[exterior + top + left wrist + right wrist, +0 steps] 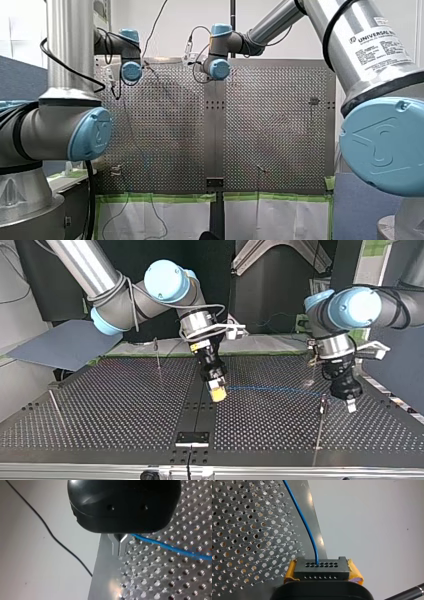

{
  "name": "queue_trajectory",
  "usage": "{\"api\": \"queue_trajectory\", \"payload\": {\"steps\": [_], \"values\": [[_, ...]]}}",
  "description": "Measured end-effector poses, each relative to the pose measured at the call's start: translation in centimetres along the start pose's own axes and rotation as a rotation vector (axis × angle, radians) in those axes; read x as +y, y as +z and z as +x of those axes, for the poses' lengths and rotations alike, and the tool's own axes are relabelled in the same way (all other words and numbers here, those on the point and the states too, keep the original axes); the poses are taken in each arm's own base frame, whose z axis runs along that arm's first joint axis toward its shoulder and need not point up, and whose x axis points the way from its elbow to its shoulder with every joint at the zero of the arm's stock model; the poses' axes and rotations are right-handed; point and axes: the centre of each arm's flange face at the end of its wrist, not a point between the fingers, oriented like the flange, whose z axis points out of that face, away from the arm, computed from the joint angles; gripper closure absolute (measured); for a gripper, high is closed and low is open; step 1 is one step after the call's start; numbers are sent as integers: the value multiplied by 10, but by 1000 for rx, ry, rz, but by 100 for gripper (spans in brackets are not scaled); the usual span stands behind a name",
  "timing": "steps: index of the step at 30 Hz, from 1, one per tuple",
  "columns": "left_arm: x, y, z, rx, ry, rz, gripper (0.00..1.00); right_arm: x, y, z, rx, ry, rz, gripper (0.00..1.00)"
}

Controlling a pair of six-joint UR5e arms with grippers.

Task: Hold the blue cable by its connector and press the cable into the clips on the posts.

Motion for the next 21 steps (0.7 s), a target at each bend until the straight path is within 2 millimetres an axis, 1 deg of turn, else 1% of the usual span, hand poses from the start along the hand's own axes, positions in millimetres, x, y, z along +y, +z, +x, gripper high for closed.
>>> {"api": "queue_trajectory", "payload": {"steps": [8, 12, 16, 21], "values": [[20, 18, -3, -9, 13, 9, 100, 6, 1, 0, 0, -7, -4, 100], [20, 26, 0, -5, 17, 34, 100, 12, 3, 0, 1, -11, -13, 100], [15, 34, 2, 0, 17, 69, 100, 17, 4, 0, 2, -16, -20, 100], [14, 40, 9, 14, 12, 101, 100, 23, 5, -3, -1, -21, -28, 100]]}}
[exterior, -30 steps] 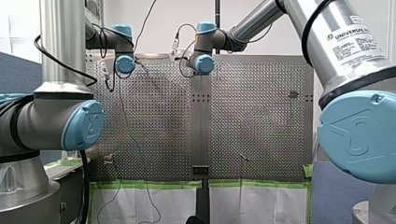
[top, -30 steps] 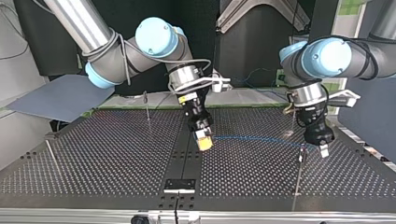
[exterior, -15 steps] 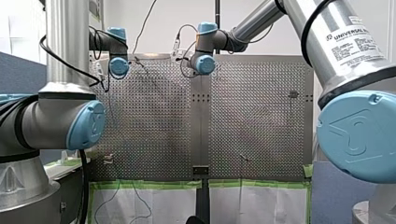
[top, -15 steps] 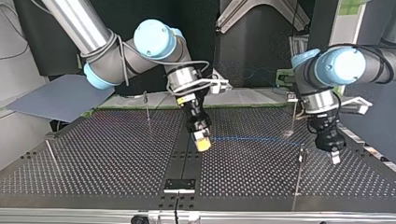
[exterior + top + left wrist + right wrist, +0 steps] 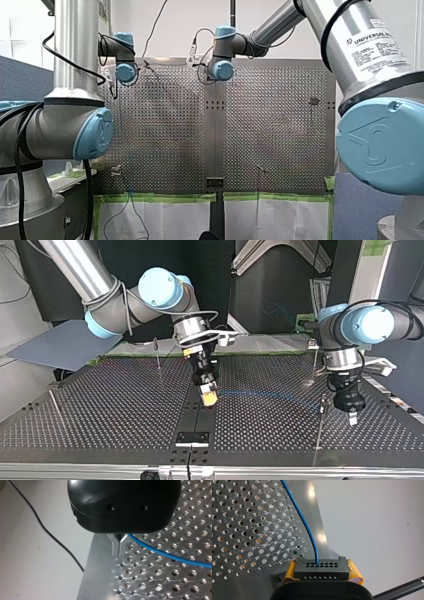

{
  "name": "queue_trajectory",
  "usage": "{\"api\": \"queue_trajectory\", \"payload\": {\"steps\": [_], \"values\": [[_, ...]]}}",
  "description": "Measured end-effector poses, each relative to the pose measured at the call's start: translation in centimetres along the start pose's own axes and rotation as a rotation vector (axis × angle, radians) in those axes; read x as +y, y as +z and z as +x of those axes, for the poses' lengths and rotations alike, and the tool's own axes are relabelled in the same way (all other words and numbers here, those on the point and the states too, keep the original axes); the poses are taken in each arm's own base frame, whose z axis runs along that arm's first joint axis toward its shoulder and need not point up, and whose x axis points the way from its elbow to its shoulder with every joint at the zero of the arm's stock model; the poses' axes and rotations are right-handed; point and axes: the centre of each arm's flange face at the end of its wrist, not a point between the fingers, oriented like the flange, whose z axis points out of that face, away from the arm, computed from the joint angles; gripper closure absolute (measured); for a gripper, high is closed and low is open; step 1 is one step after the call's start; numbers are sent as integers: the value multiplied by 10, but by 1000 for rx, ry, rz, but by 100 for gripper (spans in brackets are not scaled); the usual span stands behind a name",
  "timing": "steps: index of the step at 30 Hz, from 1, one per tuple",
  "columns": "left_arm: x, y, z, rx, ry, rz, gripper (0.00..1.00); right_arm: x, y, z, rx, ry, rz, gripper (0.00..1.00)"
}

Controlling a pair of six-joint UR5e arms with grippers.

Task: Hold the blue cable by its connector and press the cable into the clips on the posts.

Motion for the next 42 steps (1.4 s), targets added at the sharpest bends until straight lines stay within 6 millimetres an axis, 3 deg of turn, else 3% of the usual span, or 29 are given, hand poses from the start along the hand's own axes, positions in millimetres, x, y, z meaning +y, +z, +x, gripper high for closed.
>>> {"api": "queue_trajectory", "payload": {"steps": [10, 16, 24, 31, 42], "values": [[11, 9, 4, -4, -32, -2, 100, 16, 5, -20, -13, -12, -28, 100], [14, 19, 17, 10, -48, 11, 100, 25, 16, -26, -7, -12, -33, 100], [11, 32, 11, -15, -99, 30, 100, 26, 28, -21, 13, -6, -27, 100], [6, 35, 7, -17, -148, 50, 100, 27, 42, -2, 54, 1, -23, 100], [4, 33, 9, 1, -163, 50, 100, 34, 52, -8, 38, 9, -16, 100]]}}
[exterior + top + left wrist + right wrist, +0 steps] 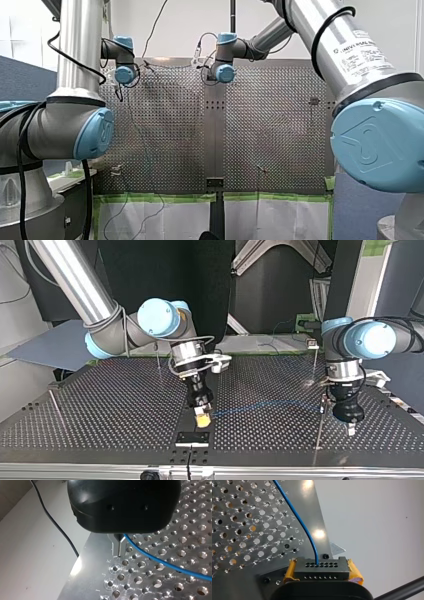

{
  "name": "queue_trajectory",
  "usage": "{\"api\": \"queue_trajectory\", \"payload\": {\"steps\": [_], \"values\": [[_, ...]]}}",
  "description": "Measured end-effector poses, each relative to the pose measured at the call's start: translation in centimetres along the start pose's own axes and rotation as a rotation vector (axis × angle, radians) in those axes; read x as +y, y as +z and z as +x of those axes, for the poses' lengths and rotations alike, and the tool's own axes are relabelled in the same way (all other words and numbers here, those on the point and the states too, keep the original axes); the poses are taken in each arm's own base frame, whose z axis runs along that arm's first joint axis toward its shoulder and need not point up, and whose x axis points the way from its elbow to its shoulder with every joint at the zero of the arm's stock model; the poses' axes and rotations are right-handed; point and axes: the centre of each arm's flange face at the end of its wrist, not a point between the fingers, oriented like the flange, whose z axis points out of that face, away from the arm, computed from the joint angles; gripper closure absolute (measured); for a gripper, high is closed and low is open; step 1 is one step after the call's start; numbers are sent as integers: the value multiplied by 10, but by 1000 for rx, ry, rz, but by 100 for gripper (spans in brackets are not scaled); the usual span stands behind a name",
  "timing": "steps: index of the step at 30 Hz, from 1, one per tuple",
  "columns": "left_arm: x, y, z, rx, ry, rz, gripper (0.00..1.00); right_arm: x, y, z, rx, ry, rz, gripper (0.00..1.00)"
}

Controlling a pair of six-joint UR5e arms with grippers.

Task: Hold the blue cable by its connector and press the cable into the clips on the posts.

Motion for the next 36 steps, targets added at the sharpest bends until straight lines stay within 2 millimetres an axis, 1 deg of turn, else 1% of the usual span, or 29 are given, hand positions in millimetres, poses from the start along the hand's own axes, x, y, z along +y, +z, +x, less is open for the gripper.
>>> {"api": "queue_trajectory", "payload": {"steps": [4, 13, 18, 20, 21, 22, 23, 24, 25, 36], "values": [[1, -1, 0, 4, -11, -8, 100, 2, 0, -5, -21, 2, -3, 100], [12, -4, 1, 23, -44, -78, 100, -2, -3, -9, -49, 5, 2, 100], [11, -5, 2, 29, -74, -73, 100, -4, -5, -10, -57, 4, 3, 100], [10, -5, 2, 32, -82, -64, 63, -5, -5, -10, -59, 4, 3, 100], [10, -4, 2, 34, -84, -58, 63, -5, -5, -10, -59, 4, 3, 100], [10, -4, 1, 35, -85, -50, 32, -5, -5, -10, -59, 5, 3, 100], [10, -4, 1, 37, -85, -44, 14, -5, -5, -10, -60, 5, 3, 100], [10, -4, 2, 40, -84, -39, 14, -5, -5, -10, -60, 5, 3, 100], [10, -4, 2, 47, -82, -32, 0, -5, -5, -10, -60, 5, 3, 100], [20, -9, 3, 119, -104, -40, 0, -5, -5, -10, -60, 3, 3, 100]]}}
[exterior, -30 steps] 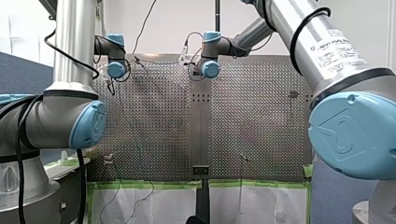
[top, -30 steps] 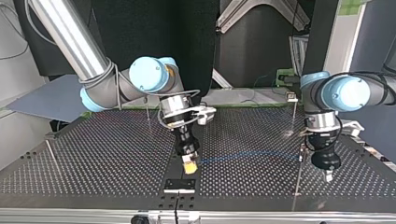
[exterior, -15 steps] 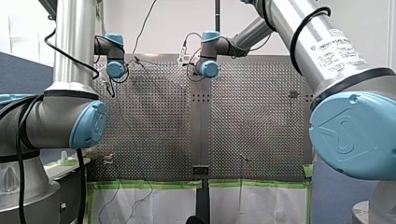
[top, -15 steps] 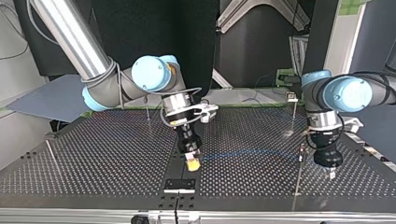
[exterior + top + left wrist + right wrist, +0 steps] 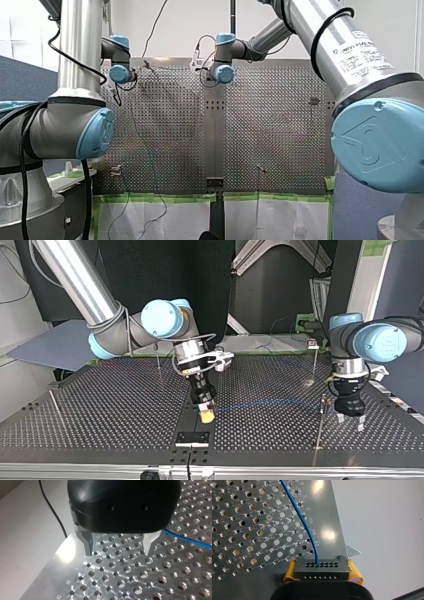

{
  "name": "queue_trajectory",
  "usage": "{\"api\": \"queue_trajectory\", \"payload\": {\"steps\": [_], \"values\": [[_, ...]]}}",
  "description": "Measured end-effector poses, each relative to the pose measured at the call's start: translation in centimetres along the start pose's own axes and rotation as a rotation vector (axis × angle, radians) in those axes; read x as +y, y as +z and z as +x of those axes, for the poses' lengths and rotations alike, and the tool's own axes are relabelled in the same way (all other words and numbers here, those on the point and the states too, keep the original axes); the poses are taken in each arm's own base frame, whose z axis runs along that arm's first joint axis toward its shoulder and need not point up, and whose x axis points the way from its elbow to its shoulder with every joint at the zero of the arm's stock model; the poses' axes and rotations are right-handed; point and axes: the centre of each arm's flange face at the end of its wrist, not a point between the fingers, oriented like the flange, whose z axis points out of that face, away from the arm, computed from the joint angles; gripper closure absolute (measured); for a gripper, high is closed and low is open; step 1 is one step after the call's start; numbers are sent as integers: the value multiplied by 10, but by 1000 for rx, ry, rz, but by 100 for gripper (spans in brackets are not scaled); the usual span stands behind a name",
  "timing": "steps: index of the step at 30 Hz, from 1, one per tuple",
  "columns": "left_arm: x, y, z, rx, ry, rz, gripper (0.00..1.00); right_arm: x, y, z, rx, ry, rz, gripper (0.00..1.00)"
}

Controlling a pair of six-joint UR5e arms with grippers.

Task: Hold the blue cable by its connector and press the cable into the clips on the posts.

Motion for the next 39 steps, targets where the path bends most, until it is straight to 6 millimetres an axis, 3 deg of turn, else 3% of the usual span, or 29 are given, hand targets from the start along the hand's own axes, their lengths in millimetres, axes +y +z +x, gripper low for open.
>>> {"api": "queue_trajectory", "payload": {"steps": [9, 27, 39], "values": [[-5, -24, -13, 39, 20, -17, 0, 0, 0, 0, 1, -3, -1, 100], [-12, -104, -15, 175, 99, -63, 0, 0, 0, 0, 1, -4, 0, 100], [-35, -139, -42, 208, 85, -19, 0, 0, 0, 0, 0, -4, 0, 100]]}}
